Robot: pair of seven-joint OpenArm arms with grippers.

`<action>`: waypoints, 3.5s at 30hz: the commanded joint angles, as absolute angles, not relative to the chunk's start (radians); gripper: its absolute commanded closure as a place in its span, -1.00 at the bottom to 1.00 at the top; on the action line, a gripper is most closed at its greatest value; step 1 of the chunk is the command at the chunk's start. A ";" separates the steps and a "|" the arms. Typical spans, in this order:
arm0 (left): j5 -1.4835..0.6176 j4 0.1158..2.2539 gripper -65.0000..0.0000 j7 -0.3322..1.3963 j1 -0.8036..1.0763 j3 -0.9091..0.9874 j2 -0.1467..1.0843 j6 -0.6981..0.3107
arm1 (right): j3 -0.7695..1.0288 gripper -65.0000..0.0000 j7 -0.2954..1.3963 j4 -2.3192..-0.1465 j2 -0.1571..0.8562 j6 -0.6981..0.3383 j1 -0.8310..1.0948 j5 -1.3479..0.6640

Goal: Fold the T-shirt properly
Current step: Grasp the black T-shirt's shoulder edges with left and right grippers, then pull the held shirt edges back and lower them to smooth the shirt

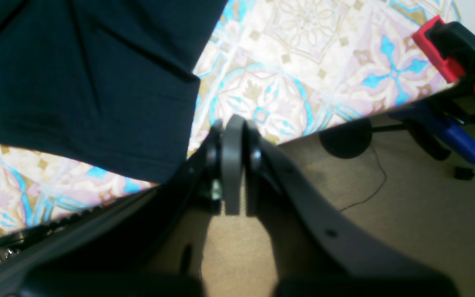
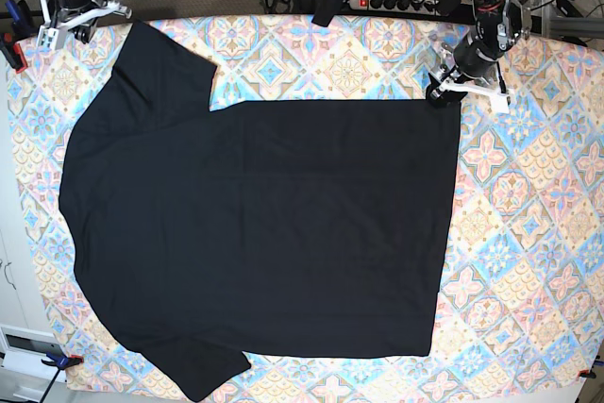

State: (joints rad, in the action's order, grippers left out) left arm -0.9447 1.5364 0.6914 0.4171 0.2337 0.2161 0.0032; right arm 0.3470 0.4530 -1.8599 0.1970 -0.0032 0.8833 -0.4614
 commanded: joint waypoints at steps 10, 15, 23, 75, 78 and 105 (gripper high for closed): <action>-0.949 1.438 0.21 0.694 0.315 0.229 0.186 0.001 | 0.354 0.99 0.433 -1.877 0.206 -0.004 0.880 -0.464; -0.949 1.440 0.79 0.694 0.311 0.228 0.176 -0.002 | 0.354 0.91 0.433 -1.877 0.206 -0.004 0.852 -0.464; -0.949 1.440 1.00 0.694 0.332 0.228 0.176 -0.002 | 0.363 0.46 0.572 -1.867 0.206 -0.004 0.730 -0.466; -0.949 1.442 1.00 0.731 0.354 0.231 0.182 -0.002 | 0.320 1.00 0.685 -1.500 0.150 -0.291 0.570 -0.700; -0.949 1.442 1.00 0.754 0.355 0.234 0.183 -0.002 | 0.378 0.98 0.687 -1.509 0.150 -0.291 0.599 -0.700; -0.946 1.860 1.00 0.745 0.705 0.237 0.285 -0.004 | 0.642 0.99 0.687 -1.833 0.170 -0.599 0.852 -0.707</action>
